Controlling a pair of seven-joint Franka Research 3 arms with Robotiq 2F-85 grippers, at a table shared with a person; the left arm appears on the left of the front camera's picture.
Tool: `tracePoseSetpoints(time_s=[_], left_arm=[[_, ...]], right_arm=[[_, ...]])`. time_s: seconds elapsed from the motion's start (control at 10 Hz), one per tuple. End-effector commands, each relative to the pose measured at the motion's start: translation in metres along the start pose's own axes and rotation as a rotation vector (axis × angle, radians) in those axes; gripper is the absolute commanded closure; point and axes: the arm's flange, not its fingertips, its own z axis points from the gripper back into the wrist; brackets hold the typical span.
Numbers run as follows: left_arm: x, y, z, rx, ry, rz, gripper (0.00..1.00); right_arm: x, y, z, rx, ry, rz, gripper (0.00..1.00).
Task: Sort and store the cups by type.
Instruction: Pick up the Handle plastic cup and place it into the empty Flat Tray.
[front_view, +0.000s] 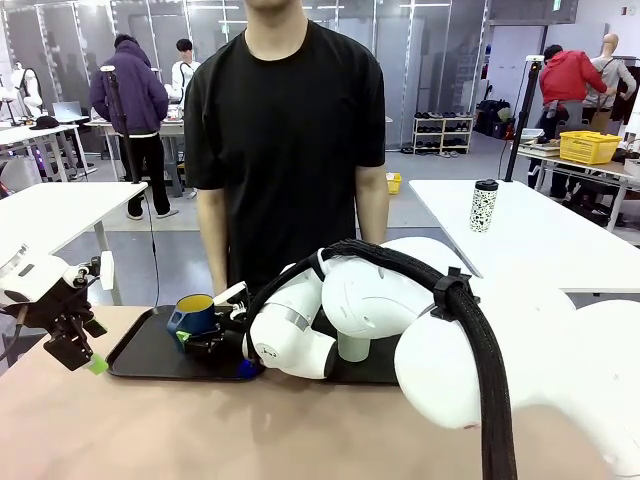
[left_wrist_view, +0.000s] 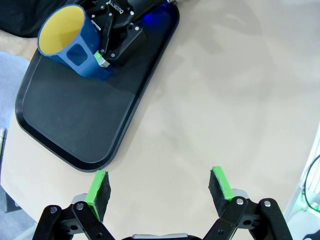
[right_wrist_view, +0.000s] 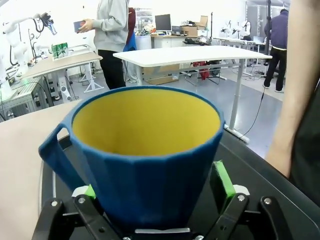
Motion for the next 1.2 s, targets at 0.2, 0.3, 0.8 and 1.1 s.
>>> tracePoseSetpoints(time_s=[0.2, 0.3, 0.8, 1.1], left_arm=[[0.000, 0.000, -0.001, 0.019, 0.018, 0.008, 0.00], [0.000, 0.000, -0.001, 0.019, 0.018, 0.008, 0.00], [0.000, 0.000, -0.001, 0.019, 0.018, 0.008, 0.00], [0.000, 0.000, -0.001, 0.019, 0.018, 0.008, 0.00]], right_arm=[[-0.033, 0.113, 0.084, -0.109, -0.013, 0.055, 0.00], [-0.033, 0.115, 0.089, -0.109, 0.004, 0.058, 0.00], [-0.034, 0.123, 0.101, -0.099, 0.032, 0.030, 0.00], [-0.033, 0.124, 0.108, -0.095, 0.067, 0.031, 0.00]])
